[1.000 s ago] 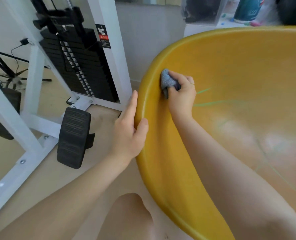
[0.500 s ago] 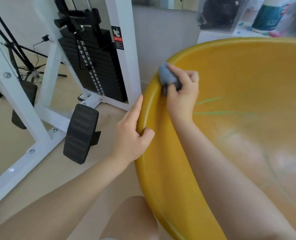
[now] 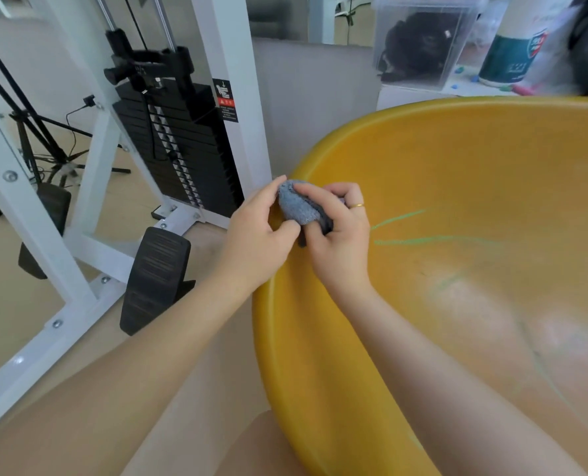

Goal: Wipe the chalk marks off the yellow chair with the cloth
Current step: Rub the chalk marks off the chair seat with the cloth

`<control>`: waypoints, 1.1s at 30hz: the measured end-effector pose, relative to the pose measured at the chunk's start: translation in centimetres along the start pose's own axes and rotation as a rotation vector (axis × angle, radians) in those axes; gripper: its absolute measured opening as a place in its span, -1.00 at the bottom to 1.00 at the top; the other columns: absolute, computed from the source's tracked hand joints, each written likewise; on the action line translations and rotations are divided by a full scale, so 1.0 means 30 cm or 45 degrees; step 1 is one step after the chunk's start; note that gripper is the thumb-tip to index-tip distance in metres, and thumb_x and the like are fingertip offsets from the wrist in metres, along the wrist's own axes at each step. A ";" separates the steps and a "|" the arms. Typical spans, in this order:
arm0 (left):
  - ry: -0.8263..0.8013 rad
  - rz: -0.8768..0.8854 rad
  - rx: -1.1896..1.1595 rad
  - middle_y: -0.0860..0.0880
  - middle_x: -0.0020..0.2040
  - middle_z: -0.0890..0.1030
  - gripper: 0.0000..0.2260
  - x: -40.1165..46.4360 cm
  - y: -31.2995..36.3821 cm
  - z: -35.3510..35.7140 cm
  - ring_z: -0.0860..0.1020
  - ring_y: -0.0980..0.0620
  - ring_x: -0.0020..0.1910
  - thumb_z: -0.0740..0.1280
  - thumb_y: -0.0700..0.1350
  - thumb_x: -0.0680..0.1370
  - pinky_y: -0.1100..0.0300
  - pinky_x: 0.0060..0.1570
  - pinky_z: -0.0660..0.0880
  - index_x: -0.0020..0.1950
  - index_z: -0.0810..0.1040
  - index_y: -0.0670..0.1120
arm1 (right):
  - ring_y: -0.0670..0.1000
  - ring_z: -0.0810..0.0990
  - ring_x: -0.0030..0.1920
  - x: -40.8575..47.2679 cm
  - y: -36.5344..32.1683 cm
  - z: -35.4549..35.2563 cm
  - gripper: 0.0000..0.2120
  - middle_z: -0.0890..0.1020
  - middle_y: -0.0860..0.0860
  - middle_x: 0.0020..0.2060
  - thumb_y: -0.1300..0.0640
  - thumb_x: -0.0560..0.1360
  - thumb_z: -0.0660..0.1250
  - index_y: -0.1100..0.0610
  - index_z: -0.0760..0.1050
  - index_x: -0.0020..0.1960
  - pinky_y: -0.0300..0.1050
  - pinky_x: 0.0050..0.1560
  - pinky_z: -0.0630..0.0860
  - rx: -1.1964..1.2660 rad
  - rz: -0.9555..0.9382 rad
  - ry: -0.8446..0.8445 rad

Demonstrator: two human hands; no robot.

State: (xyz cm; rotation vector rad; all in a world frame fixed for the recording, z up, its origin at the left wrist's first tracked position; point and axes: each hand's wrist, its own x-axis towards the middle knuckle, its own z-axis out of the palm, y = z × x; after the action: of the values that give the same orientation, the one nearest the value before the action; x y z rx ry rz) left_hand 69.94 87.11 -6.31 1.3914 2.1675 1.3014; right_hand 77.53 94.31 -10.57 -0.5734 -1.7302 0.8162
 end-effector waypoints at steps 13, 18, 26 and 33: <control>0.025 0.084 0.371 0.01 0.37 0.40 -0.47 0.093 0.003 0.022 0.43 0.01 0.27 0.27 -0.07 0.56 0.11 0.22 0.42 0.50 0.17 0.04 | -0.19 0.43 -0.25 0.314 0.185 -0.028 -0.64 0.32 -0.08 -0.15 0.43 0.44 0.22 0.16 0.56 0.14 -0.33 -0.05 0.48 -0.029 0.447 0.548; 0.033 0.111 0.357 0.00 0.38 0.39 -0.47 0.102 -0.009 0.025 0.39 0.03 0.32 0.28 -0.13 0.55 0.20 0.25 0.32 0.49 0.21 0.01 | -0.30 0.41 -0.17 0.080 0.128 0.021 -0.64 0.37 0.07 -0.17 0.41 0.37 0.27 0.25 0.54 0.15 -0.56 -0.06 0.31 -0.034 0.102 0.250; 0.023 0.111 0.335 0.04 0.39 0.36 -0.48 0.095 -0.006 0.035 0.39 0.08 0.29 0.24 -0.08 0.58 0.33 0.12 0.28 0.51 0.14 0.04 | -0.20 0.42 -0.25 0.225 0.239 -0.037 -0.64 0.38 0.04 -0.12 0.44 0.38 0.26 0.18 0.58 0.10 -0.50 -0.11 0.36 -0.133 0.219 0.382; 0.030 0.086 0.399 0.06 0.40 0.35 -0.46 0.070 0.025 0.036 0.39 0.05 0.29 0.24 -0.08 0.57 0.28 0.12 0.29 0.51 0.14 0.06 | -0.07 0.44 -0.15 0.326 0.277 -0.127 -0.63 0.36 0.00 -0.08 0.40 0.41 0.24 0.15 0.56 0.15 -0.46 -0.15 0.32 -0.214 0.482 0.495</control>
State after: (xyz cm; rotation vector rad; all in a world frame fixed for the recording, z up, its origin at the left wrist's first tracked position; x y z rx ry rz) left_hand 69.99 89.54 -5.85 1.5800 2.4412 1.0355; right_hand 78.08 107.66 -10.13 -1.1201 -1.3552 0.7594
